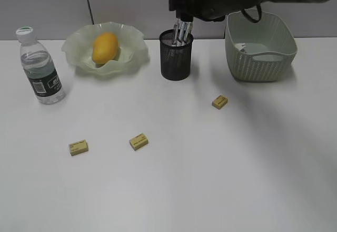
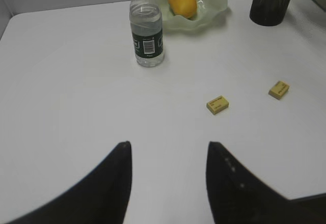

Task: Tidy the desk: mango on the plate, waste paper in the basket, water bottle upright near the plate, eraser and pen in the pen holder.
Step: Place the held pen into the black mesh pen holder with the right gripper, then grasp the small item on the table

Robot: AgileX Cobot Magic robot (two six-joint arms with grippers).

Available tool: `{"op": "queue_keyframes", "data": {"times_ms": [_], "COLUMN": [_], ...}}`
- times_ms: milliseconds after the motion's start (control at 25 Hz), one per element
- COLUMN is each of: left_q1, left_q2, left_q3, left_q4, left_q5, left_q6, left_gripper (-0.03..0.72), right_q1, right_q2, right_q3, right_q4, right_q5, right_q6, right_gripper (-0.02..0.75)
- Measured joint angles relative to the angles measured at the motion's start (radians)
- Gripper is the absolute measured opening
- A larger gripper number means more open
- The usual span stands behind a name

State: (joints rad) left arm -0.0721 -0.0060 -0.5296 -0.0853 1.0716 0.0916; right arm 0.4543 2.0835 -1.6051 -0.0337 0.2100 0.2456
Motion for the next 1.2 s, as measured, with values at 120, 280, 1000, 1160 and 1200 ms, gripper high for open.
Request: {"op": "queue_keyframes", "data": {"times_ms": [120,280,1000,1160,1200], "left_q1": [0.0,0.0,0.0,0.0,0.0], "left_q2": [-0.001,-0.001,-0.001,-0.001,-0.001], "left_q3": [0.001,0.001,0.001,0.002,0.002], "left_q4": [0.0,0.0,0.0,0.0,0.0], "left_q5": [0.0,0.0,0.0,0.0,0.0], "left_q6": [0.0,0.0,0.0,0.0,0.0], "left_gripper": [0.365,0.365,0.365,0.365,0.365], "right_q1": [0.0,0.0,0.0,0.0,0.0], "right_q2": [-0.057,-0.104,-0.291,-0.404,-0.438], "right_q3": [-0.002,-0.002,0.091,0.241,0.288], "right_q4": [-0.001,0.0,0.081,0.113,0.115], "right_q5": [0.22,0.516,0.927,0.89,0.873], "right_q6": [-0.038,-0.112,-0.279,-0.279,-0.279], "right_gripper": [0.465,0.463,0.461,0.461,0.459]}}
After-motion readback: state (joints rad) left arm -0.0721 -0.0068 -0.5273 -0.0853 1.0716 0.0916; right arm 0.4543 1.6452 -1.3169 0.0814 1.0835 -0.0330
